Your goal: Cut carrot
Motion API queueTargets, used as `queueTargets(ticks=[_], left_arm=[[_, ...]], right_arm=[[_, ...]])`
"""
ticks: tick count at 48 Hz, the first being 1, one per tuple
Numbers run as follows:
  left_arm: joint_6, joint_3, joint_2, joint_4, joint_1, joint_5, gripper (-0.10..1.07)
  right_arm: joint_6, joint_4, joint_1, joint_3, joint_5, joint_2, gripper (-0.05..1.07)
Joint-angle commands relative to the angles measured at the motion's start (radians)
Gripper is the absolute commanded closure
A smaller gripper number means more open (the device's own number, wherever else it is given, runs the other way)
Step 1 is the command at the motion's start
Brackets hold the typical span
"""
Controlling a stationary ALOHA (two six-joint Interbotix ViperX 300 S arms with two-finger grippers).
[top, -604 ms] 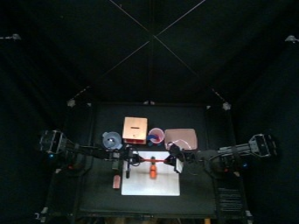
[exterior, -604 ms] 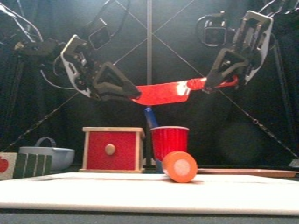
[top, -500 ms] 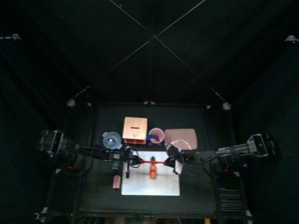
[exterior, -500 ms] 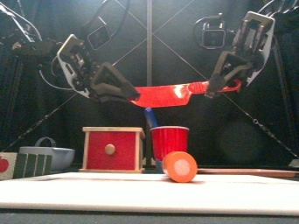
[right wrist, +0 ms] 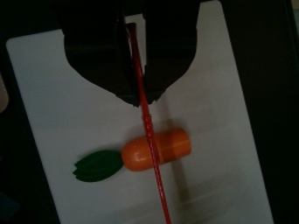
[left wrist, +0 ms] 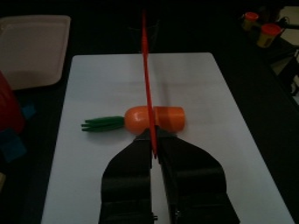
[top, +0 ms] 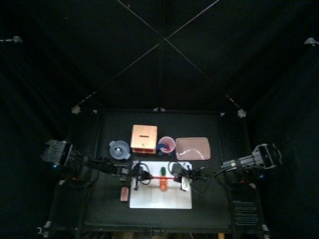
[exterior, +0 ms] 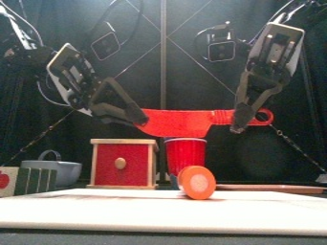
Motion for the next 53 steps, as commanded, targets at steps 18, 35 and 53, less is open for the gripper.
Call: queueTargets(ticks=[18, 35, 53], left_arm=[[0.0, -0.037, 0.066, -0.058, -0.06, -0.008, 0.59], [0.0, -0.041, 0.094, -0.083, -0.063, -0.008, 0.59], [0.0, -0.041, 0.094, -0.091, -0.074, -0.003, 0.59]], right_arm=[[0.009, 0.038, -0.003, -0.002, 0.005, 0.061, 0.79], [0.009, 0.037, -0.009, 0.002, 0.005, 0.08, 0.79], [0.008, 0.037, 0.006, -0.018, 0.002, 0.077, 0.79]])
